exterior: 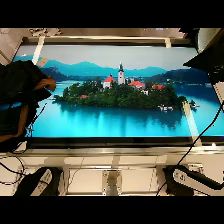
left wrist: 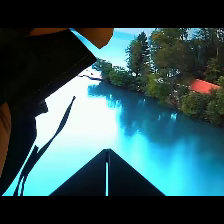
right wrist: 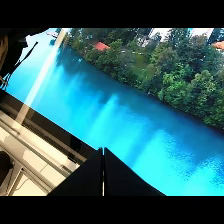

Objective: Fold the clothes and pants, and hang the long-sleeved shirts on hangers.

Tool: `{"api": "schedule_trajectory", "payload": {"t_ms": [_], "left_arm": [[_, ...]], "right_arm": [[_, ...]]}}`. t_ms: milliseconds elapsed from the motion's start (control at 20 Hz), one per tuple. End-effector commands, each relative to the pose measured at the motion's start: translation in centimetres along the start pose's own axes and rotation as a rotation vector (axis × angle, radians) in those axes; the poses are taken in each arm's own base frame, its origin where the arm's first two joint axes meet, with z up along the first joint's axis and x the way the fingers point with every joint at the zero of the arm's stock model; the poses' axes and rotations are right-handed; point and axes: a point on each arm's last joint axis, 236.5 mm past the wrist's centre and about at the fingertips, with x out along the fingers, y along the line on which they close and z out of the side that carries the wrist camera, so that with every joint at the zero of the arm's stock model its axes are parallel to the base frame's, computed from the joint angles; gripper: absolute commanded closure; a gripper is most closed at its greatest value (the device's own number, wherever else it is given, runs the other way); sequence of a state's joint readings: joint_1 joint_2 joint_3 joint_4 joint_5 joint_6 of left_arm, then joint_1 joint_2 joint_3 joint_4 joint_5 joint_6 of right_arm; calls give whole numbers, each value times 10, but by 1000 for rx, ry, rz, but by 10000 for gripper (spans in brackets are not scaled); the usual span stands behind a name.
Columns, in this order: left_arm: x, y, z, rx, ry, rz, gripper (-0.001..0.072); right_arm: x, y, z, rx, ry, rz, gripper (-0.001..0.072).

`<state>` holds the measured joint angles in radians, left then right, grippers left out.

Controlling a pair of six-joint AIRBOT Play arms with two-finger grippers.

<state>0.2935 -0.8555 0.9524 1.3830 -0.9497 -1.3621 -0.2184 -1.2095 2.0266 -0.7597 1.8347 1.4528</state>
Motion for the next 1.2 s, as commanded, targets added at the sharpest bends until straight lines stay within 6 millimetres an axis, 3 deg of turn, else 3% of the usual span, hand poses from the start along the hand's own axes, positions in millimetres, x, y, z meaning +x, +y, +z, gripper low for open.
{"api": "schedule_trajectory", "payload": {"t_ms": [0, 150, 250, 350, 400, 450, 500, 600, 700, 800, 850, 900, 950, 1150], "left_arm": [[1, 1, 3, -1, -13, 4, 689], [6, 2, 0, -3, 3, 2, 689], [9, 1, -10, -2, 49, -5, 689], [13, 9, -3, 15, 25, 28, 667], [15, 20, 6, 43, -13, 73, 506], [14, 34, 17, 86, -49, 132, 286], [10, 52, 30, 116, -97, 212, 230], [-8, 92, 52, 119, -172, 374, 230], [-14, 126, 58, 105, -170, 465, 225], [3, 149, 40, 61, -68, 488, 187], [17, 153, 28, 49, -9, 480, 163], [33, 154, 18, 46, 40, 468, 81], [50, 149, 13, 51, 72, 446, 68], [100, 130, 25, 107, 126, 393, 67]], "right_arm": [[0, 1, 0, -1, 0, 3, 674], [0, -2, 3, -11, -15, -8, 674], [-1, -6, 25, -37, -107, -26, 674], [-6, -13, 51, -55, -214, -59, 664], [-8, -17, 60, -53, -256, -76, 604], [-9, -21, 63, -51, -265, -92, 427], [-8, -27, 62, -47, -259, -112, 282], [-5, -38, 57, -35, -228, -145, 252], [1, -49, 57, -20, -215, -155, 252], [12, -62, 61, 2, -204, -153, 251], [18, -68, 62, 19, -195, -149, 244], [25, -76, 62, 36, -181, -145, 206], [31, -83, 62, 48, -169, -142, 183], [47, -101, 64, 80, -148, -139, 183]]}}
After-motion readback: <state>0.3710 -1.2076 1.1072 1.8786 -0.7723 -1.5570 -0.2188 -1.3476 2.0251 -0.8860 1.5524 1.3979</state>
